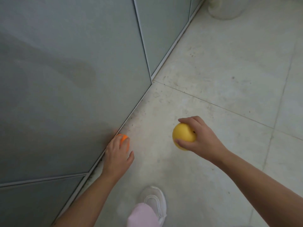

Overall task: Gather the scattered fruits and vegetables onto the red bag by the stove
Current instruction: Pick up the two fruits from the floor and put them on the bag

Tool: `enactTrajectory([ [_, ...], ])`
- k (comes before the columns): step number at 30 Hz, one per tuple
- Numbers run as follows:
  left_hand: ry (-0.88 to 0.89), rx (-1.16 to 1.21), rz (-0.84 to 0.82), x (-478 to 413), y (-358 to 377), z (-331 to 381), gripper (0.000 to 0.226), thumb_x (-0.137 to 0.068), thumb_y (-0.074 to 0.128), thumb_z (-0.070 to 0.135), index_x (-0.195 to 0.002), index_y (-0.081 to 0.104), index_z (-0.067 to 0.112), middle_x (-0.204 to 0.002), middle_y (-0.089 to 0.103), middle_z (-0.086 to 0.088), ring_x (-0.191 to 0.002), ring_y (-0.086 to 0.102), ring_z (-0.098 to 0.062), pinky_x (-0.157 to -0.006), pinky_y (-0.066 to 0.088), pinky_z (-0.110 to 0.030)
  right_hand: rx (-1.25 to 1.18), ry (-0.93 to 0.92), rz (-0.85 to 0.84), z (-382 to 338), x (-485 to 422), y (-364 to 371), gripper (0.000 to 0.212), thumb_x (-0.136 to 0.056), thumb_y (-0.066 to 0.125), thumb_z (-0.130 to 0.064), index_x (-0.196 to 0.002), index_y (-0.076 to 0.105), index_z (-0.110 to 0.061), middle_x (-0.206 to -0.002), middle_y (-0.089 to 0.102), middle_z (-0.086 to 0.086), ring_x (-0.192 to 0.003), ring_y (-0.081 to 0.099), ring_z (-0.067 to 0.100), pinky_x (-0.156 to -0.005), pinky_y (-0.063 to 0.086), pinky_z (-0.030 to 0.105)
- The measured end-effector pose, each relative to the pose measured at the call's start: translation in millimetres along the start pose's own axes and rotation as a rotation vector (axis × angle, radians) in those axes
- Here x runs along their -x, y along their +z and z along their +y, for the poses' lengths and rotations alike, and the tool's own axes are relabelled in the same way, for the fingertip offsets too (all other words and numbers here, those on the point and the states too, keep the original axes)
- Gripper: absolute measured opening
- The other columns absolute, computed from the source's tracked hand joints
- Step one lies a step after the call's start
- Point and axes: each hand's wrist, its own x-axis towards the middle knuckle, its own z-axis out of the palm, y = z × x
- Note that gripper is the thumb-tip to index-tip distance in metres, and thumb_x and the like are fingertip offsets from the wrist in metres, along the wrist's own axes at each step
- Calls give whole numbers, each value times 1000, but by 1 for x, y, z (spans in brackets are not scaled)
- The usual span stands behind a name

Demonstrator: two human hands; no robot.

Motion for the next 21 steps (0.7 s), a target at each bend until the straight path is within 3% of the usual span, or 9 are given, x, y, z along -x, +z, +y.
enactTrajectory([
  [3, -20, -5, 30, 0, 4, -6, 46, -69, 45, 33, -104, 57, 5, -112, 57, -23, -101, 52, -38, -73, 52, -46, -49, 27, 2, -4, -3, 9, 56, -70, 75, -28, -121, 51, -28, -112, 43, -9, -100, 44, 8, -79, 34, 15],
  [8, -38, -2, 107, -4, 9, -6, 51, -52, 81, 11, -98, 62, 3, -108, 60, -22, -99, 39, -29, -71, 51, -45, -38, 44, -29, -4, -4, 19, 56, -70, 75, -29, -121, 50, -29, -113, 44, -8, -99, 44, 7, -75, 33, 6],
  [13, 3, 45, 178, -2, 13, -5, 40, -64, 67, 20, -100, 58, 8, -109, 57, -17, -97, 41, -30, -76, 50, -43, -43, 73, -22, 1, -4, 21, 57, -70, 75, -29, -121, 50, -30, -112, 44, -9, -97, 45, 6, -73, 34, 3],
  [17, -130, 200, 176, -4, 12, 7, 49, -57, 81, 7, -102, 62, 6, -109, 56, -18, -93, 49, -34, -73, 48, -41, -75, 104, -21, 3, -2, 22, 56, -71, 76, -27, -121, 50, -30, -115, 44, -9, -98, 45, 6, -73, 35, 6],
  [21, -155, 187, 150, -5, 15, 9, 44, -54, 83, 4, -94, 65, 1, -100, 56, -21, -85, 53, -40, -69, 50, -42, -87, 120, -16, 5, -1, 22, 56, -71, 75, -26, -121, 51, -29, -115, 45, -8, -98, 45, 7, -75, 33, 8],
])
